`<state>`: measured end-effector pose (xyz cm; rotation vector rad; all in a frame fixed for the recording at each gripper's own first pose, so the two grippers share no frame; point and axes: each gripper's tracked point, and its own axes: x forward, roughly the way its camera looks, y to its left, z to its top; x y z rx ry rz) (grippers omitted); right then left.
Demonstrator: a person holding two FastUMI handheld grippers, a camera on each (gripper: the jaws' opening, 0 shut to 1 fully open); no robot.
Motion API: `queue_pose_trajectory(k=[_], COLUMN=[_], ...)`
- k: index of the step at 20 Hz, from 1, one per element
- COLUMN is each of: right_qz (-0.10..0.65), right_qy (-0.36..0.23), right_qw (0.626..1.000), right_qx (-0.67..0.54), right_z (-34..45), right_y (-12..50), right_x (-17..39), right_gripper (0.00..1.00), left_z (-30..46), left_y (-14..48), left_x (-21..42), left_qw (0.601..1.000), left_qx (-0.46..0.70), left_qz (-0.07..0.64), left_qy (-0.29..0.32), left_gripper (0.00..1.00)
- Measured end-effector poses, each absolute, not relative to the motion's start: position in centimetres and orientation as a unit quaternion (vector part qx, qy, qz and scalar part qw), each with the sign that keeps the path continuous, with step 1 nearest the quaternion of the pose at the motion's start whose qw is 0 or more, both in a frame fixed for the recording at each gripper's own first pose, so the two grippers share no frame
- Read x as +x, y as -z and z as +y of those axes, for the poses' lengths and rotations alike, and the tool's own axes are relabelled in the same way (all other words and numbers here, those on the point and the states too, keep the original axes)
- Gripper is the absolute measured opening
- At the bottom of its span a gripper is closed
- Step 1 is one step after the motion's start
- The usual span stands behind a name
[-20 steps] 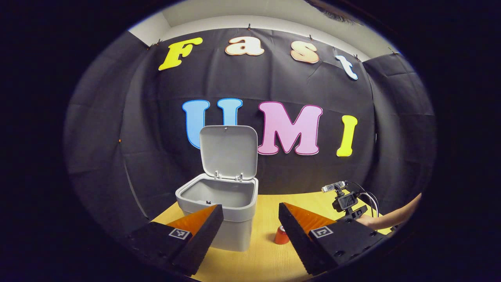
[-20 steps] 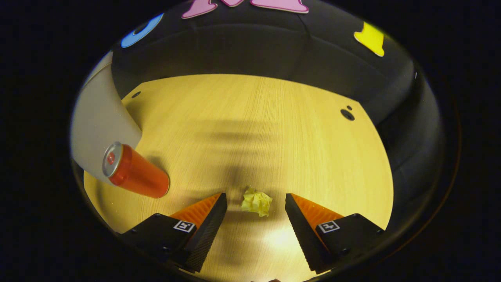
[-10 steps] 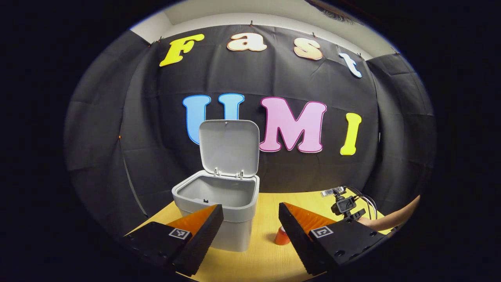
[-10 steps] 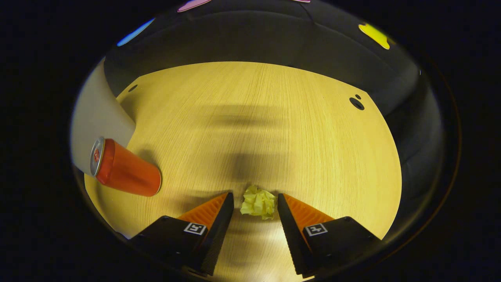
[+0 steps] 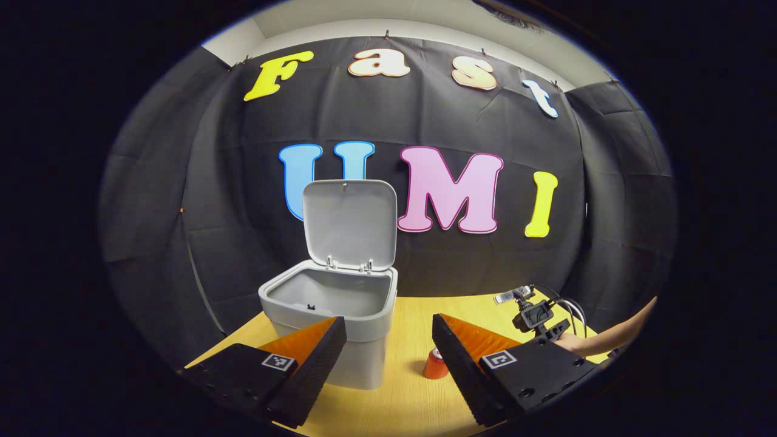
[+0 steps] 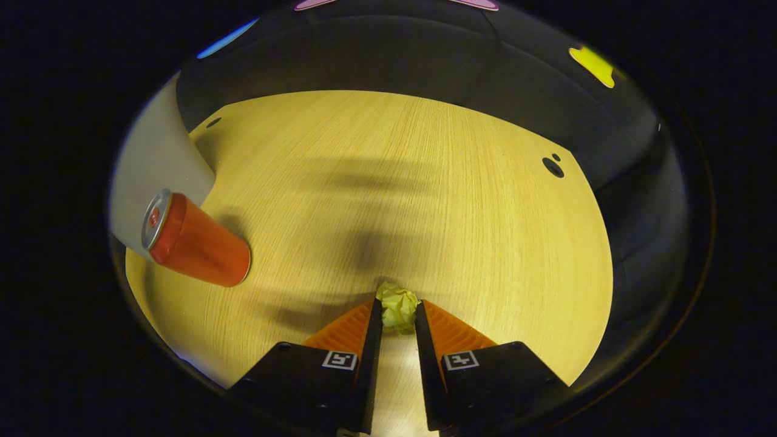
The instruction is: Press the lid of the desktop garbage bin to open it, pick up the crumpled paper on the desktop and throw it into the bin, then pick up the pop can on the desktop and drop it into the bin, and finally close the garbage bin lid.
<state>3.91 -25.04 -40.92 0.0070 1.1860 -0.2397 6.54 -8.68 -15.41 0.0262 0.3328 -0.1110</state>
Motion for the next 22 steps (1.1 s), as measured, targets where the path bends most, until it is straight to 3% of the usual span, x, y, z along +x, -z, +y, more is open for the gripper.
queue_pose_trajectory(k=[1, 7, 12, 18, 22], right_qz=[0.551, 0.468, 0.381, 0.317, 0.301], right_qy=[0.109, 0.073, 0.011, -0.109, -0.171], right_qw=[0.827, 0.881, 0.924, 0.942, 0.938], right_qx=[0.001, 0.008, 0.037, 0.017, -0.013], right_z=[-25.1, -22.1, -16.4, -3.7, 3.7], right_y=[40.2, 28.6, 16.9, 9.1, 7.5], right_x=[4.2, 7.9, 13.6, 20.1, 21.9], right_gripper=[0.36, 0.37, 0.36, 0.36, 0.36], left_z=[-8.8, -8.9, -8.7, -6.2, -4.5], left_y=[15.9, 18.1, 19.1, 18.3, 17.8], left_x=[6.2, 4.3, 2.6, 2.1, 1.4], left_qw=[0.984, 0.981, 0.979, 0.983, 0.985], left_qx=[0.01, 0.03, 0.024, 0.02, 0.018], left_qz=[0.169, 0.182, 0.191, 0.177, 0.171], left_qy=[0.055, 0.066, 0.066, 0.04, 0.018], left_gripper=[0.96, 0.96, 0.96, 0.96, 0.95])
